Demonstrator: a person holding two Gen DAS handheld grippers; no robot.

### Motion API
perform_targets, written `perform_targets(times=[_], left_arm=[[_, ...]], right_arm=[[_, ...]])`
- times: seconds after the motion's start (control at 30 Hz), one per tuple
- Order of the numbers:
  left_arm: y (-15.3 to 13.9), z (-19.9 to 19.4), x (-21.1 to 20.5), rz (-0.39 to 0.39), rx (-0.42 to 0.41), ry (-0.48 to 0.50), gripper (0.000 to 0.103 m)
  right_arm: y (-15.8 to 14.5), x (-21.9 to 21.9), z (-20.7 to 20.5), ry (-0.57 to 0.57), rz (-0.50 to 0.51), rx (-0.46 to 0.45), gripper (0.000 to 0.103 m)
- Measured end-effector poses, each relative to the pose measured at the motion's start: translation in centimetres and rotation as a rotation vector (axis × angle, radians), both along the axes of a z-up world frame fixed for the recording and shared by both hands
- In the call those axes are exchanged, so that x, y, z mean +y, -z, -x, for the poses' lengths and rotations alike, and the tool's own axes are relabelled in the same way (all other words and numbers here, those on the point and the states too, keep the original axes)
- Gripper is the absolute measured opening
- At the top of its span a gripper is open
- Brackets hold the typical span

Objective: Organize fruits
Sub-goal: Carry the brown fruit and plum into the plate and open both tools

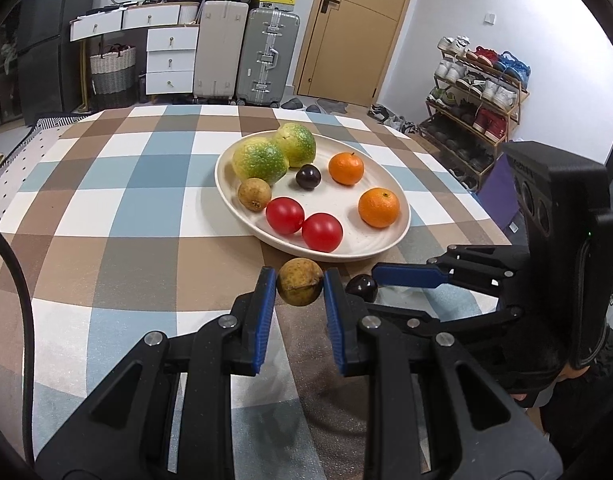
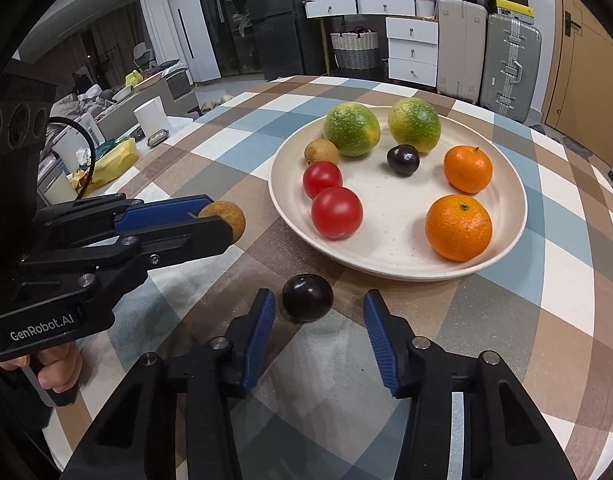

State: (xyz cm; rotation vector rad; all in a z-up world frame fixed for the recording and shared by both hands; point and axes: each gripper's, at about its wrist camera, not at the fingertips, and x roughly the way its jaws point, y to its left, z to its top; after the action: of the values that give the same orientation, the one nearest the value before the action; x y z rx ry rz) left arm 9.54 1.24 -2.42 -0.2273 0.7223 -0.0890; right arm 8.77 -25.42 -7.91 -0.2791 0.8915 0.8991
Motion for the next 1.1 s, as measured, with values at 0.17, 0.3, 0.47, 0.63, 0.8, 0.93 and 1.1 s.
perform_targets(times=[0.17,0.3,0.47,0.63,0.8,0.93,1.1], left_arm=[[0.2,-0.1,0.0,0.001,0.010,-0.003,0.022],[0.3,-0.2,0.1,0.002,0.011,-0.005,0.022],[0.3,-0.1,0.2,0.004,0.004,-0.010,0.022],[0.3,-0.2,0.2,0.003,0.008,-0.010,0.022],[0.3,-0.2,0.2,0.005,0.004,-0.012,0.022],[0.0,-0.1,0.0,-0.002,-0.003,-0.006,0.022],[-0.4,-0.3,-0.3,-0.010,-0.007,0.004,0.022]], right_arm=[[0.0,0.5,0.3,-0.017,0.012,-0.021,0.033],[0.0,0.2,0.4,-0.021,0.006,-0.021,0.028],[-0.3,-0.2,0.6,-0.020,-0.011,-0.035,0.027],[-1.0,-0.8,0.8,-0.009,-0.047,-0.051,0.027],[-2.1,-1.7,0.6,0.015,-0.101,-0.070,0.027],[-2.8,-2.4,0.4,0.037,-0.134,-0.085,0.027],[-3.3,-2.8,0.0,0.063,-0.156,-0.100,0.027]])
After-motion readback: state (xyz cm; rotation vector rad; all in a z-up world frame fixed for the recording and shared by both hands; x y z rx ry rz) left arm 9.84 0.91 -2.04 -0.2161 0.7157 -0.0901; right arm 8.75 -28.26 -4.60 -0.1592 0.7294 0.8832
